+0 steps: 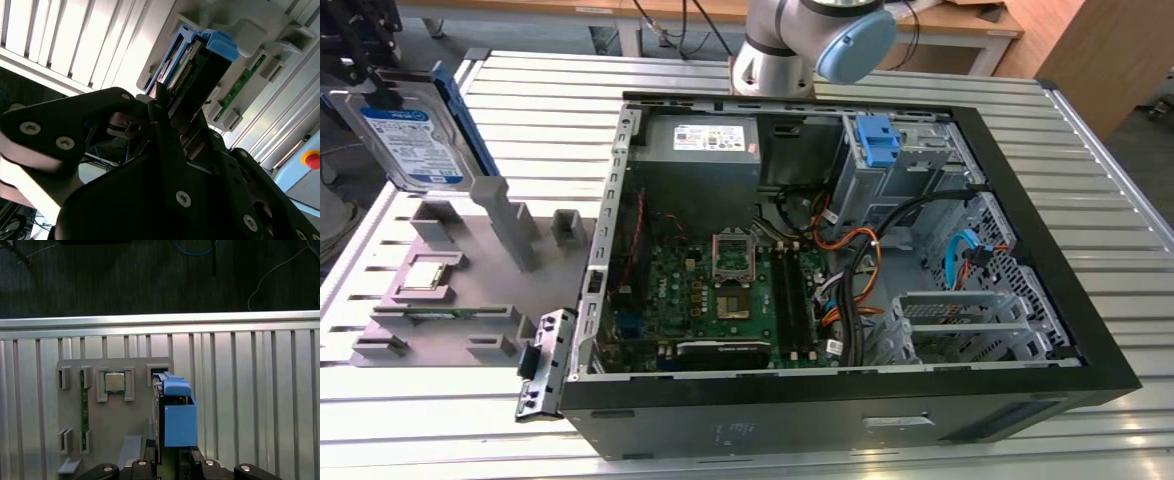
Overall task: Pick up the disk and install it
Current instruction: 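Pick up the disk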
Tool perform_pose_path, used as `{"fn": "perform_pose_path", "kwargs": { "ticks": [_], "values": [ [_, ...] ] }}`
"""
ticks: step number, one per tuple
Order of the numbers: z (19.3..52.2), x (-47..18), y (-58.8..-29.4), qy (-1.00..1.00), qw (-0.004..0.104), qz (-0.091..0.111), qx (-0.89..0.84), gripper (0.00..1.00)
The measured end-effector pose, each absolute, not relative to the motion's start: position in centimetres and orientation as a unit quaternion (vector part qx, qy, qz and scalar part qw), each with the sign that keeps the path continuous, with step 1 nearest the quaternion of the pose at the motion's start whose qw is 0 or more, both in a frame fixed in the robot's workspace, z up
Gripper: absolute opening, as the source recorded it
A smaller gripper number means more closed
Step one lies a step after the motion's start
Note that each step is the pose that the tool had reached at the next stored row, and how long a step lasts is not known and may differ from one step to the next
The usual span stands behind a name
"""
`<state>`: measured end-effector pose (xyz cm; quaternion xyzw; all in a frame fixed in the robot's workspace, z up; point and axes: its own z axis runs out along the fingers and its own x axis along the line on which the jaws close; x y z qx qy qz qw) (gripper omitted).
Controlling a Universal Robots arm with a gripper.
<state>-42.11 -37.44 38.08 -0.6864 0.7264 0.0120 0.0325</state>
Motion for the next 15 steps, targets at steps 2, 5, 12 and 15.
{"fn": "perform_pose_path", "kwargs": {
  "ticks": [2, 5, 12, 15],
  "values": [
    [38.3, -42.1, -37.4, 0.726, 0.033, 0.012, -0.686, 0.35],
    [38.6, -42.1, -37.4, 0.726, 0.033, 0.012, -0.686, 0.35],
    [39.5, -42.1, -37.4, 0.726, 0.033, 0.012, -0.686, 0.35],
    [40.0, -42.1, -37.4, 0.726, 0.033, 0.012, -0.686, 0.35]
  ]
}}
